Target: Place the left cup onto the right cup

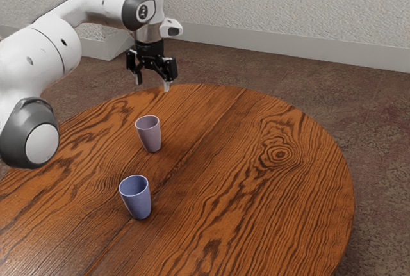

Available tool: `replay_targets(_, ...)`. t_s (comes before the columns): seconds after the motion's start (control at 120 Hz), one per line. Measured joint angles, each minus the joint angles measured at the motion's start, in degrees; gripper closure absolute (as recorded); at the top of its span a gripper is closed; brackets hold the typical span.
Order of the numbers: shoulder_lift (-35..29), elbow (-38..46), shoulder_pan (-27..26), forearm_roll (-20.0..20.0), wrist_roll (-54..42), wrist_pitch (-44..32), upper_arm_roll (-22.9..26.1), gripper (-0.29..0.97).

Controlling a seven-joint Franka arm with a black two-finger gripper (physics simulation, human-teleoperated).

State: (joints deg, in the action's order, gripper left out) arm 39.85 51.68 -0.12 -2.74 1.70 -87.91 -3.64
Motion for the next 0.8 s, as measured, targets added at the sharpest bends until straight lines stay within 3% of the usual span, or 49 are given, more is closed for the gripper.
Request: replay_targets(0.8,9.0,-0.2,1.2,0.3,-0.2,-6.4,1.1,0.00)
